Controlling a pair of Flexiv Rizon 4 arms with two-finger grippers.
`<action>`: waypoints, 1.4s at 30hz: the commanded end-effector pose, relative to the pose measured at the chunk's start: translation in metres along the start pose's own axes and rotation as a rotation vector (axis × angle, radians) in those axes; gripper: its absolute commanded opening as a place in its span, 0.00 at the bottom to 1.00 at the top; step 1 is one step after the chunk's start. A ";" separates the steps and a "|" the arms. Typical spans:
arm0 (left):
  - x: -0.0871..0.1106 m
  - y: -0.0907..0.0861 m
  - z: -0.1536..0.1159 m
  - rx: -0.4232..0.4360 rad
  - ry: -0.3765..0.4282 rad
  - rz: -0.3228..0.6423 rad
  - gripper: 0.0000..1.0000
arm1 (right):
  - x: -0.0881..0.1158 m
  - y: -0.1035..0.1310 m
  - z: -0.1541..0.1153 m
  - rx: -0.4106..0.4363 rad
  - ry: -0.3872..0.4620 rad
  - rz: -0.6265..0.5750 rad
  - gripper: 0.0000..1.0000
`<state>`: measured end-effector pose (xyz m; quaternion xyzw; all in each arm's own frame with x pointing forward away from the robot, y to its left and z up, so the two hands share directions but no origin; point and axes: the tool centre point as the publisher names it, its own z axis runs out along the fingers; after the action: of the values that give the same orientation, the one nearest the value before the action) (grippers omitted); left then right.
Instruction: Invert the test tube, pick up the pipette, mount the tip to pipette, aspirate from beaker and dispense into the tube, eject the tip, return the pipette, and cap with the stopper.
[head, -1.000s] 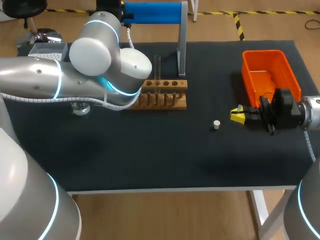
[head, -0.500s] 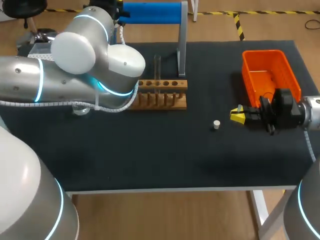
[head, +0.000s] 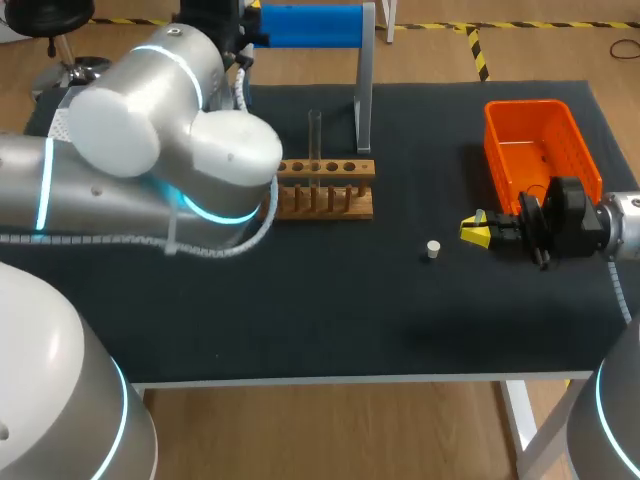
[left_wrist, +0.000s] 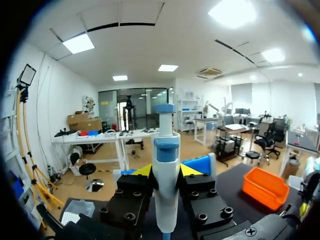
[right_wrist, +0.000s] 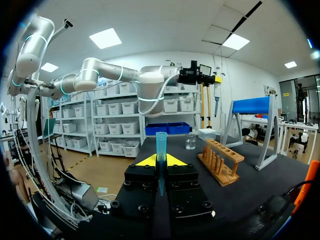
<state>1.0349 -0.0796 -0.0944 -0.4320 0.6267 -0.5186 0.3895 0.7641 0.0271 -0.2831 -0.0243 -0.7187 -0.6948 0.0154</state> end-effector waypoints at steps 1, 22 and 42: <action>0.003 -0.005 -0.054 -0.020 0.142 0.023 0.00 | 0.001 0.000 -0.001 0.001 -0.001 0.000 0.00; 0.091 -0.011 -0.131 0.007 0.632 0.018 0.00 | 0.001 0.000 -0.001 0.001 -0.001 0.000 0.00; 0.102 -0.012 -0.139 0.004 0.718 0.060 0.00 | 0.001 0.000 -0.001 0.001 -0.001 0.000 0.00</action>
<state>0.8764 -0.1371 -0.0679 -0.2556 0.7227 -0.6032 0.2203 0.7641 0.0270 -0.2831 -0.0244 -0.7187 -0.6947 0.0154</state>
